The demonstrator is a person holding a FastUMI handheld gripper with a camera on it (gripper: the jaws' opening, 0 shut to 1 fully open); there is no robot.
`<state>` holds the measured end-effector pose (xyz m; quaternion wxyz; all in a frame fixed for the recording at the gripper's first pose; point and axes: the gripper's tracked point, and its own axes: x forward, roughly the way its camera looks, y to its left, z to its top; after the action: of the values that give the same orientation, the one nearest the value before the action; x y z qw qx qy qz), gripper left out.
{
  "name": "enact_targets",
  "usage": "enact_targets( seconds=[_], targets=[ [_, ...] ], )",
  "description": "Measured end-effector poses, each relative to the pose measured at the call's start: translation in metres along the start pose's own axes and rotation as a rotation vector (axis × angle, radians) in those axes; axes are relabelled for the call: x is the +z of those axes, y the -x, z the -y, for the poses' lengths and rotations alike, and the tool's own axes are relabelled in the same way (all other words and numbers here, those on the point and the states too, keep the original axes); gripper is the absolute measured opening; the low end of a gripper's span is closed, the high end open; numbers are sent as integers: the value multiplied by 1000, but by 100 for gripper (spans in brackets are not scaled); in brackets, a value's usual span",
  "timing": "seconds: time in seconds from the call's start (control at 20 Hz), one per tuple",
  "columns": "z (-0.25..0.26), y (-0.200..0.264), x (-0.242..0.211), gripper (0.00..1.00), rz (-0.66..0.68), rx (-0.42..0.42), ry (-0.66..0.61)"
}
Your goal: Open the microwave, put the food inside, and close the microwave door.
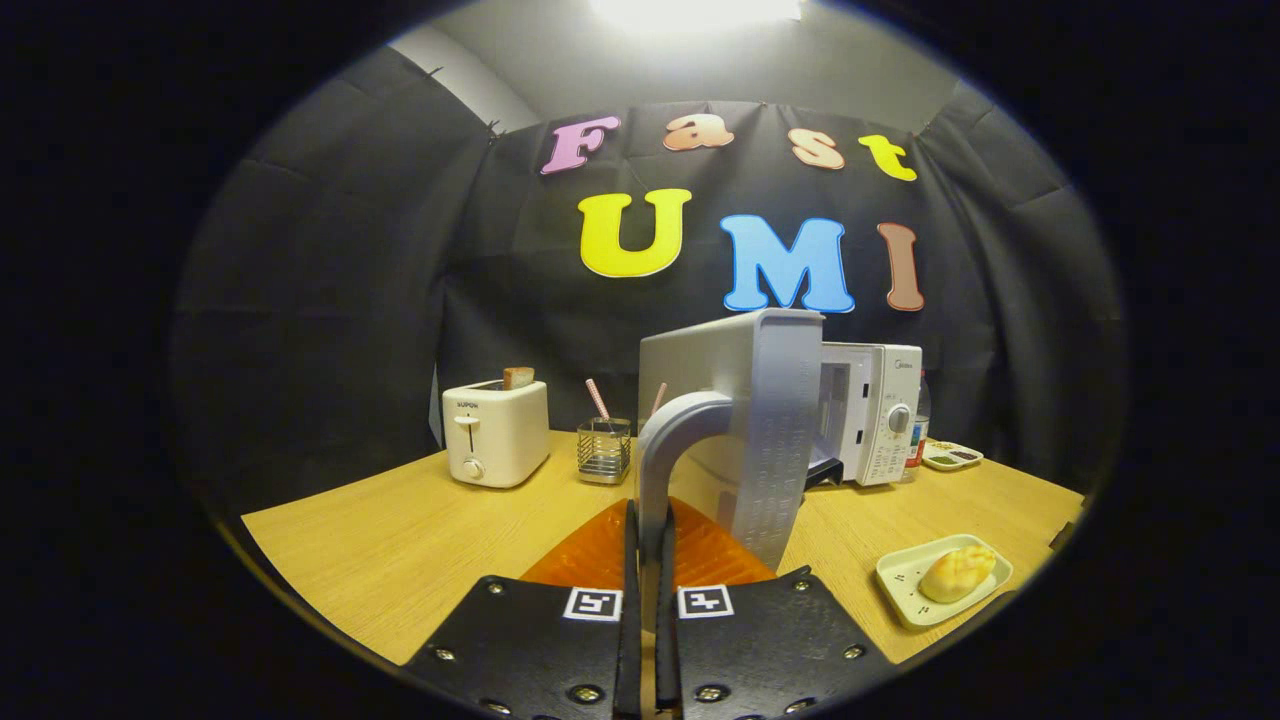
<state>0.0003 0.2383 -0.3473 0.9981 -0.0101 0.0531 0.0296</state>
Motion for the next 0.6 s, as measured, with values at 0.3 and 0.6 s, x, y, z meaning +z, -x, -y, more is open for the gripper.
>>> enact_targets(
  seconds=[0.3, 0.6],
  targets=[
    [-8, 28, 14, 17, 36, 87, -24],
    [0, 68, 30, 76, 105, 255, 22]
  ],
)
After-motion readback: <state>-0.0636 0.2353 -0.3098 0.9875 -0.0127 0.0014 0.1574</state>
